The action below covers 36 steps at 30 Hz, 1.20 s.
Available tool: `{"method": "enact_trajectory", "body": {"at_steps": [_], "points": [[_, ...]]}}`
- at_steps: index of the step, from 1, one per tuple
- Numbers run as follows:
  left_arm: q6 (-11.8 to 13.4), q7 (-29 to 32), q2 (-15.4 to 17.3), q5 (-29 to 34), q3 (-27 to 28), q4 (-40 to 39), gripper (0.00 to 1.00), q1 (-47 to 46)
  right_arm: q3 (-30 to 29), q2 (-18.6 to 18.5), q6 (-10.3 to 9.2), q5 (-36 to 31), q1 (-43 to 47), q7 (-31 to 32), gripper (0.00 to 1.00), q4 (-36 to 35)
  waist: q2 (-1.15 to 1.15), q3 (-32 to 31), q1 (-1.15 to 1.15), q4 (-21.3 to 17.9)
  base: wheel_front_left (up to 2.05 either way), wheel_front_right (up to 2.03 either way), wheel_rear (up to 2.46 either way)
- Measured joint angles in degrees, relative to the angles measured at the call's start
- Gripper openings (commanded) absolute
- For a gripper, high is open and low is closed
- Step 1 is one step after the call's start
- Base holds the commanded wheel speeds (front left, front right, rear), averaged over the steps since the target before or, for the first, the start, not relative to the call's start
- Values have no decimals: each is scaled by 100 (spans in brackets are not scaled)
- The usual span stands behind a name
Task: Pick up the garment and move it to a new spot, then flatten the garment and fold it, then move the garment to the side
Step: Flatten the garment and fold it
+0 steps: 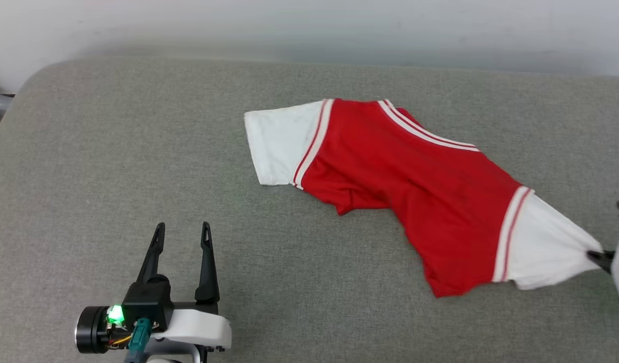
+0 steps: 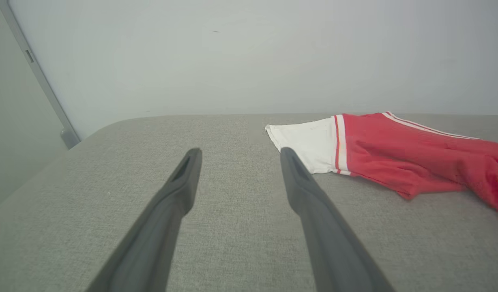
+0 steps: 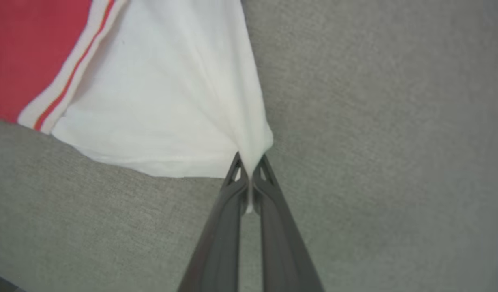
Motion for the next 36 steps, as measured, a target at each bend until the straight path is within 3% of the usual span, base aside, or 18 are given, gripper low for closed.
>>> {"method": "enact_trajectory", "body": {"at_steps": [5, 11, 12, 13, 14, 20, 30, 36], "points": [[-57, 0, -1, 11, -22, -13, 100, 3, -269, -190, 0, 259, 271, 109, 0, 478, 0, 47, 0, 20, 0, 0, 0], [-81, 0, -2, 16, -58, 48, 100, -27, -371, -29, -1, 265, 438, 214, 0, 1281, 0, 113, 0, 177, 0, 0, 0], [-80, 0, -2, 16, -57, 60, 100, -27, -394, 16, -1, 271, 449, 196, 4, 1369, 0, 109, 0, 195, 0, 0, 0], [-77, 0, -1, 15, -44, 69, 100, -27, -426, 71, -2, 281, 456, 124, 45, 1448, 0, 94, 0, 202, 0, 0, 0], [-76, 0, -2, 15, -27, 75, 100, -25, -450, 129, -2, 272, 456, 15, 100, 1494, 0, 74, 0, 201, 0, 0, 0], [-54, 0, 0, 16, 85, 84, 100, 109, -717, 383, 0, 107, 394, -1054, 100, 1627, 0, -109, 0, 89, 0, 0, 0], [-132, 0, 32, 51, 214, -4, 100, 197, -1824, 661, -2, -693, 286, -3320, 100, 1700, 0, -382, 0, -253, 0, 0, 0], [-201, 0, 134, 53, 319, -32, 100, 165, -2860, 1294, -1, -1436, 779, -3753, 100, 1012, 0, -448, 0, -410, 0, 0, 0]]}}
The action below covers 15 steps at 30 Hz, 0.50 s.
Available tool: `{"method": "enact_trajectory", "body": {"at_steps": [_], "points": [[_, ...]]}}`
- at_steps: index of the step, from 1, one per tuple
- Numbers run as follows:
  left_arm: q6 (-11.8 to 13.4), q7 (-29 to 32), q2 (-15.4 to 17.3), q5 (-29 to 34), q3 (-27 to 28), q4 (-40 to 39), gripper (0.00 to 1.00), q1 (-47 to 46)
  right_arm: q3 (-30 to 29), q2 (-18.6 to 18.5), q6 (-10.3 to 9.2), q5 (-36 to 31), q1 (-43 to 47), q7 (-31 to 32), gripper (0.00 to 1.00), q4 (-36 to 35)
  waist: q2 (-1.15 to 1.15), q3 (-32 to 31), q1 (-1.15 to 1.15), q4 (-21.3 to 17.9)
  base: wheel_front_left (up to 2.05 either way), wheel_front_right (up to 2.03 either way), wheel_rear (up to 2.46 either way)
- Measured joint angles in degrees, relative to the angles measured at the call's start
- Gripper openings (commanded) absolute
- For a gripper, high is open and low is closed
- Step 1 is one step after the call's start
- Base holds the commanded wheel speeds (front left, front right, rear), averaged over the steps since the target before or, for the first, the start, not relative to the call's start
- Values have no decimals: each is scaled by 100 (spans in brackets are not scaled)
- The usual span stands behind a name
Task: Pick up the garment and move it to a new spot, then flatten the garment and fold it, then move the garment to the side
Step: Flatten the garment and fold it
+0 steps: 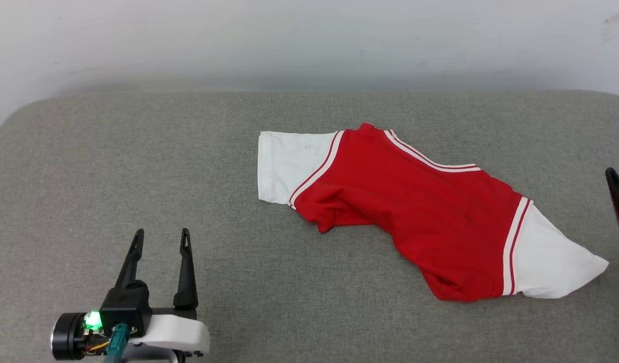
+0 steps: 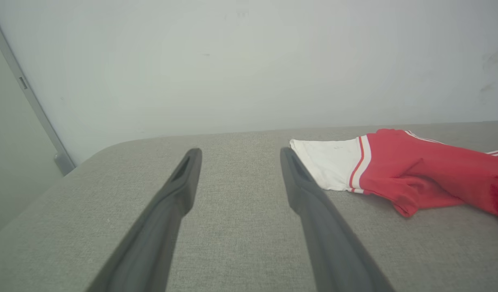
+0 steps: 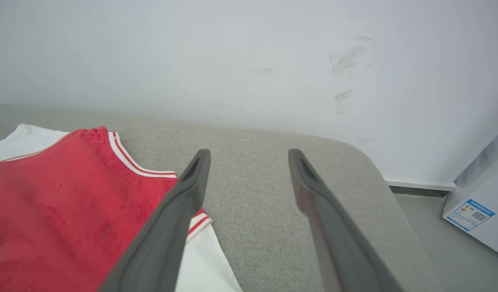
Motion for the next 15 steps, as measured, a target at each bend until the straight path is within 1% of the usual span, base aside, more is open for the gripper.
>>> {"method": "enact_trajectory", "body": {"at_steps": [4, 7, 10, 13, 15], "points": [[-64, 0, 103, -2, 76, -40, 100, -138, -902, 620, -1, -637, 514, -54, 100, -795, 0, -8, 0, -69, 0, 0, 0], [-202, -1, 238, -5, 93, -48, 100, -385, -1437, 1105, -1, -1110, 960, -53, 100, -1444, 0, 20, 0, -97, 0, 0, 0], [-447, 0, 464, -65, 135, 55, 100, -865, -1790, 1519, -1, -1521, 1261, 93, 100, -2085, 0, 97, 0, -121, 0, 0, 0], [-750, 0, 626, -233, 126, 307, 100, -1391, -1994, 1847, 0, -1802, 1432, 355, 100, -2681, 0, 186, 0, -164, 0, 0, 0], [-912, 215, 765, -344, 66, 467, 100, -1796, -2068, 2009, 0, -1939, 1490, 509, 100, -3002, 0, 260, 0, -206, 0, 0, 0]]}}
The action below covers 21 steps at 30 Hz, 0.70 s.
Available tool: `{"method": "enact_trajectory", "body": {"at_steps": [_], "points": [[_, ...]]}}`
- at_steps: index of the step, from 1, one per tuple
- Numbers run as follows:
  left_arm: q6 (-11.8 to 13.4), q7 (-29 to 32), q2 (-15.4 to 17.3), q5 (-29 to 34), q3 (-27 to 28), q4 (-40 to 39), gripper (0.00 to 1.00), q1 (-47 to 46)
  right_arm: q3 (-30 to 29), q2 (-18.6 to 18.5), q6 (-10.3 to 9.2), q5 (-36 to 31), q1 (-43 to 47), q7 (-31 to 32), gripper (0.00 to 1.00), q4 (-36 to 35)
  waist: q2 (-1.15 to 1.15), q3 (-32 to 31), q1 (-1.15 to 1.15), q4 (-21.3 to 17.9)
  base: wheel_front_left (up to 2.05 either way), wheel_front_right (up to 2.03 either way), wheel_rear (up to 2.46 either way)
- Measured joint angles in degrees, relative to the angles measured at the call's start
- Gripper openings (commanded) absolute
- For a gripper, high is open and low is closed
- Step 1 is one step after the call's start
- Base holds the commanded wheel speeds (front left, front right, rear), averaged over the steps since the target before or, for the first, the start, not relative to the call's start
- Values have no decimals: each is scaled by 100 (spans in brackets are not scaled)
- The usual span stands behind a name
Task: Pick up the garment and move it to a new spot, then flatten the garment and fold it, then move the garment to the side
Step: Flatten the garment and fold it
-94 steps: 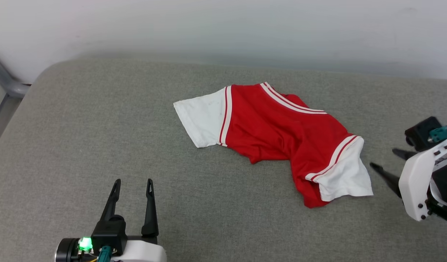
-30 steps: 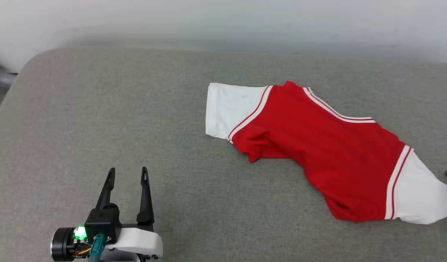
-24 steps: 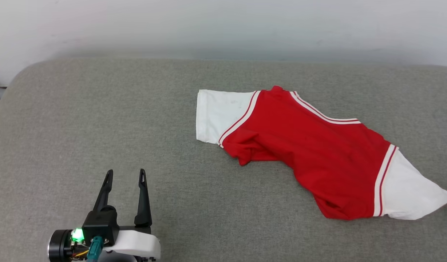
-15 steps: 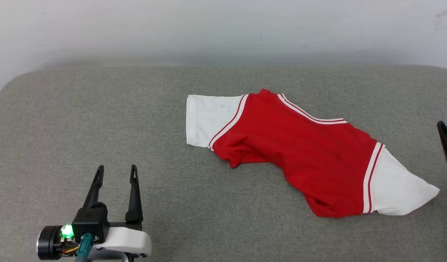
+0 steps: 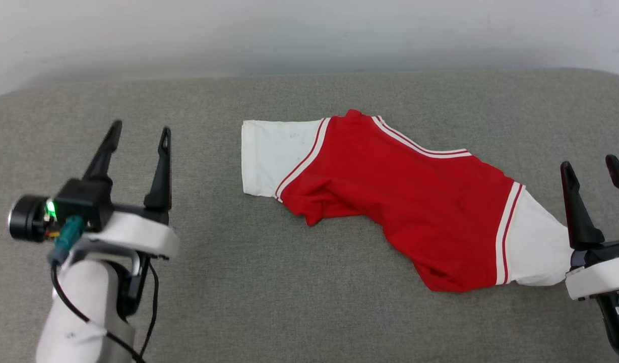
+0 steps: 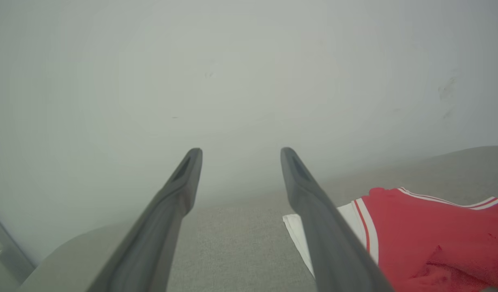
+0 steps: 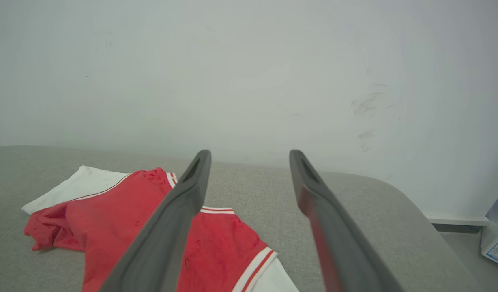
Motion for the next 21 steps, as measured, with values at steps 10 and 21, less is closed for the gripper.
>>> {"method": "enact_trajectory", "body": {"at_steps": [10, 21], "points": [[-276, 1779, 875, -1137, -815, 393, 100, -2002, -124, 367, 0, -313, 25, 238, 100, -767, 0, 614, 0, -296, 0, 0, 0], [-282, 4788, 1631, -2713, -2249, 1111, 100, -3773, -79, 476, 0, -357, -283, 18, 100, -743, 0, 1433, 1, -659, 0, 0, 0]]}}
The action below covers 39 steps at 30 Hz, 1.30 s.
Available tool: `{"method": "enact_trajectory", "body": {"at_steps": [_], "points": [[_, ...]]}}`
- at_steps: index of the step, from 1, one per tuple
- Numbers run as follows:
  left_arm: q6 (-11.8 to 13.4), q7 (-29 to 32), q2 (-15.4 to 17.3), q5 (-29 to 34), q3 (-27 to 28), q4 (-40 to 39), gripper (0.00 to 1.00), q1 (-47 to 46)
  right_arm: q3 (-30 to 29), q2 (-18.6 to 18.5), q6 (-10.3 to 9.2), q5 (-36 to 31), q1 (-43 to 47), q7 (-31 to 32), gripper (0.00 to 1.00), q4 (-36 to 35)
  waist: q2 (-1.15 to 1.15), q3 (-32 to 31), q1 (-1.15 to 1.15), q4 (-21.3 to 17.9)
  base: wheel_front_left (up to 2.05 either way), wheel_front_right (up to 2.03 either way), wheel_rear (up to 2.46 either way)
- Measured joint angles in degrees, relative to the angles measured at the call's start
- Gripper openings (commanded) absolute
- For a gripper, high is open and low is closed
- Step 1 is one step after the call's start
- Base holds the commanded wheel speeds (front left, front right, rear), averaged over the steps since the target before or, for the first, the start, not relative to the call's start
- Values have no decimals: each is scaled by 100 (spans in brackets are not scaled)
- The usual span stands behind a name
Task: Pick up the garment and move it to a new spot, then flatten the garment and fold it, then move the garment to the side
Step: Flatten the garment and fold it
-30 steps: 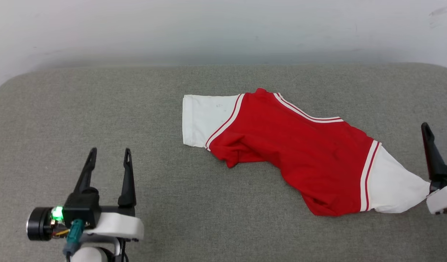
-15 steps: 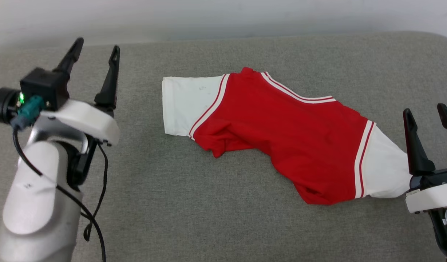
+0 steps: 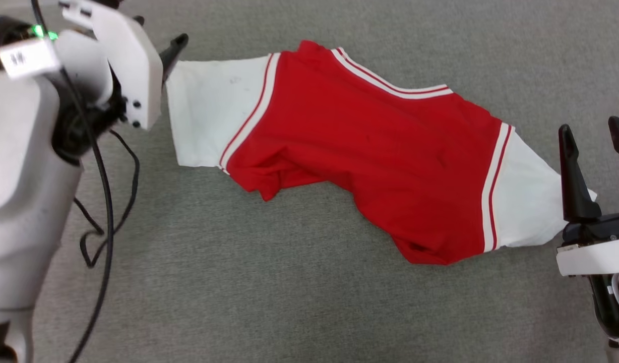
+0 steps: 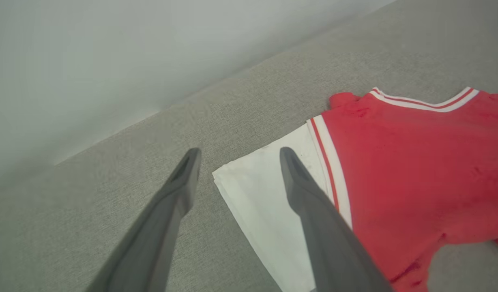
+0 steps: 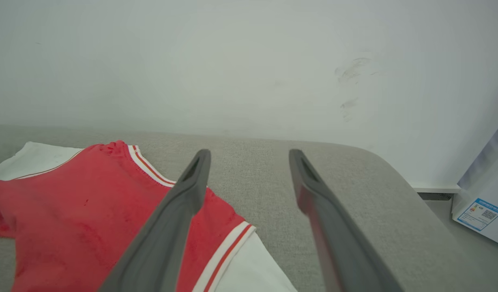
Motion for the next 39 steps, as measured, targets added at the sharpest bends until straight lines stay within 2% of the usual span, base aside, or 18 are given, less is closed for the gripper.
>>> {"method": "enact_trajectory", "body": {"at_steps": [8, 17, 23, 24, 25, 28, 32, 36, 39], "points": [[0, 1421, 266, -298, -608, 754, 100, -832, 48, 15, 0, 5, -251, -188, 100, 137, 0, 496, 0, -301, 0, 0, 0], [0, 2045, 433, -253, -983, 1446, 100, -1340, 149, 14, 0, 37, -444, -342, 100, 255, 0, 935, -1, -594, 0, 0, 0], [-8, 2390, 517, -324, -1300, 1573, 100, -1480, 197, 1, 0, 67, -483, -396, 100, 314, 0, 1031, -2, -719, 0, 0, 0], [-1, 2388, 541, -345, -1346, 1564, 60, -1480, 194, -8, 0, 74, -496, -399, 100, 325, 0, 1025, -2, -722, 0, 0, 0], [5, 2384, 553, -380, -1377, 1563, 0, -1479, 189, -21, 0, 79, -504, -401, 100, 336, 0, 1017, -2, -722, 0, 0, 0], [0, 2304, 535, -448, -1502, 1552, 0, -1428, 138, -115, 0, 79, -504, -398, 100, 371, 0, 951, -2, -679, 0, 0, 0], [-1, 1981, 512, -535, -1518, 1585, 0, -1336, 75, -444, -1, 91, -569, -199, 100, 383, 0, 788, -1, -588, 0, 0, 0], [0, 1567, 493, -535, -1566, 1522, 0, -1307, 138, -1003, 0, 204, -636, 297, 100, 376, 0, 576, -1, -440, 0, 0, 0], [0, 1247, 501, -588, -1640, 1329, 0, -1300, 311, -1488, 0, 520, -675, 948, 100, 330, 0, 393, -1, -312, 0, 0, 0]]}}
